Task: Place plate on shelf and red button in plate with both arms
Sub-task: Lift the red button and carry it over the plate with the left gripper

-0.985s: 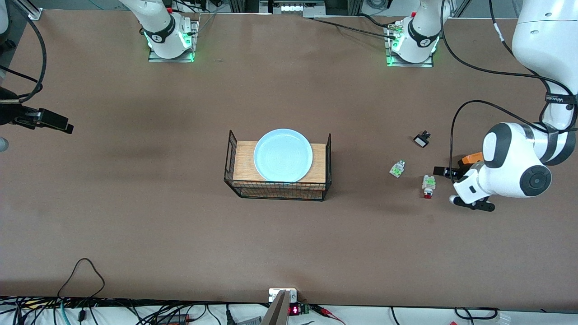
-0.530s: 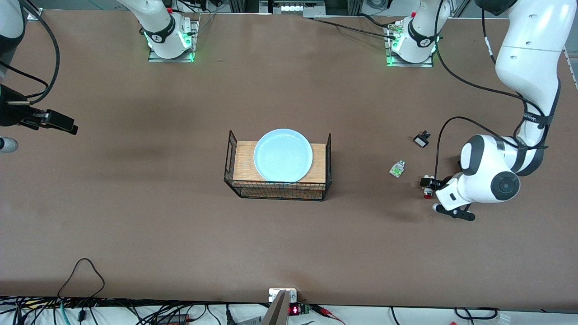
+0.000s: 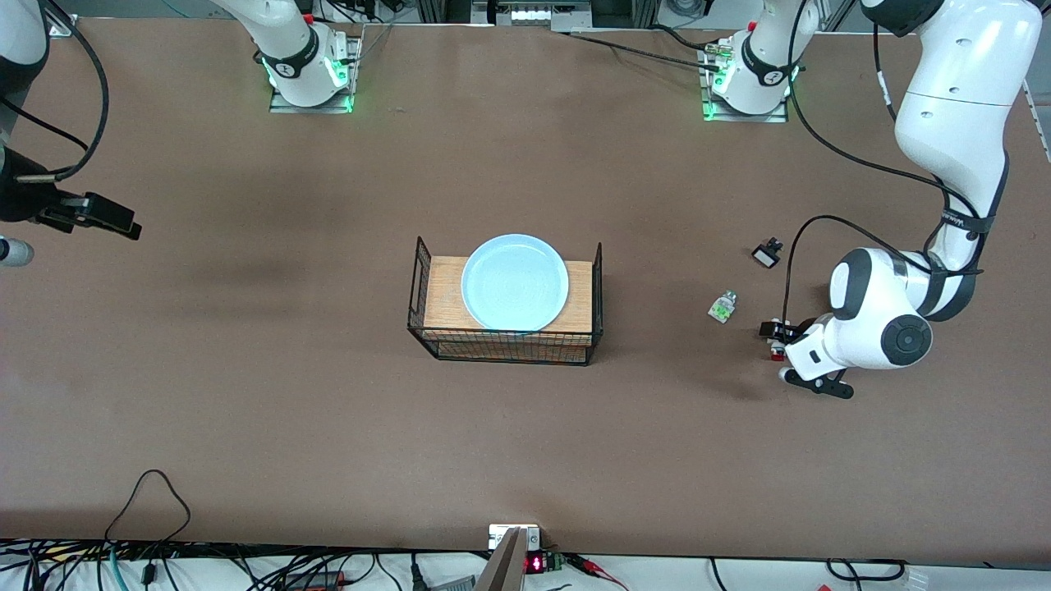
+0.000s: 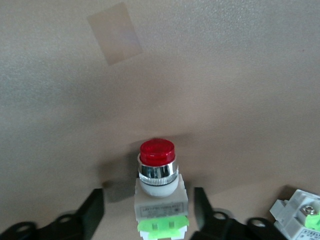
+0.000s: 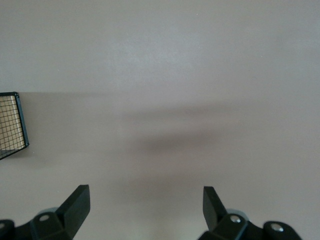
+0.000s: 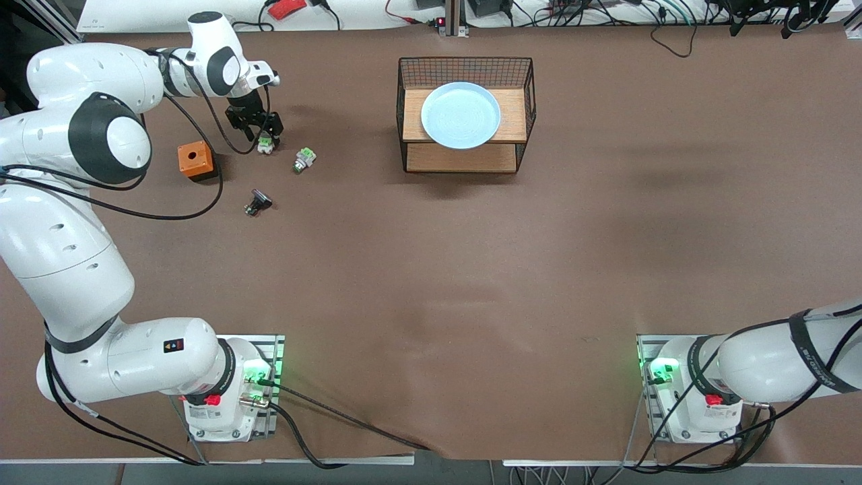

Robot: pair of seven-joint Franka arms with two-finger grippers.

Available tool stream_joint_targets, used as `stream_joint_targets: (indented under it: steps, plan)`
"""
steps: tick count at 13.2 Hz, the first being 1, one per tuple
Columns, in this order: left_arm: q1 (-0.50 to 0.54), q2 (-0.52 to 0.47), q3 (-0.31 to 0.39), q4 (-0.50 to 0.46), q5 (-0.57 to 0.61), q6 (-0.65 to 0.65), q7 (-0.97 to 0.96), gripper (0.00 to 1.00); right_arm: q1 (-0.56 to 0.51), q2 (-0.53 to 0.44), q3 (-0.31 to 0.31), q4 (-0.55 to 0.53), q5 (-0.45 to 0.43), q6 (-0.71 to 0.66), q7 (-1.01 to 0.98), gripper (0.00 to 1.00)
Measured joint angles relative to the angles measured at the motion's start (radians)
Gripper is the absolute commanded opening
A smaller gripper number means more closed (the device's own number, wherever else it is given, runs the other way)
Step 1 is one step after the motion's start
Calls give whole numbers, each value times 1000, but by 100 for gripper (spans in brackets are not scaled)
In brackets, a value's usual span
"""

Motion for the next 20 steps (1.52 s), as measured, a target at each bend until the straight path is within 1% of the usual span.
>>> stream_joint_targets:
  steps: [3,8,11,13,14,15,16,18,19,20]
  plan:
    - [0,-1,-1,0,0,0,0,19,9,-24,2,-7,0,0,0,100]
    - [-1,-15,-5,16,0,-7,0,17,13,-25,3,-7,0,0,-4,100]
    - [-3,-40,-6,23,0,-55,0,16,15,-25,3,-7,0,0,-6,100]
    - [-4,-71,-13,38,0,-118,-2,16,15,-25,3,-7,0,0,-7,100]
    - [-7,-89,-27,57,0,-163,-5,16,15,-25,3,-7,0,0,-7,100]
    - [-9,-107,-58,83,0,-217,-24,18,16,-25,4,-7,0,0,-7,100]
    - [-12,-126,-103,117,0,-280,-69,18,16,-25,4,-7,0,0,-7,100]
    - [-22,-158,-225,208,-4,-411,-200,18,16,-25,4,-7,0,0,-7,100]
    - [-29,-169,-282,259,-19,-464,-264,19,16,-25,4,-7,0,0,-7,100]
    - [-38,-178,-328,299,-59,-500,-323,19,16,-25,4,-7,0,0,-7,100]
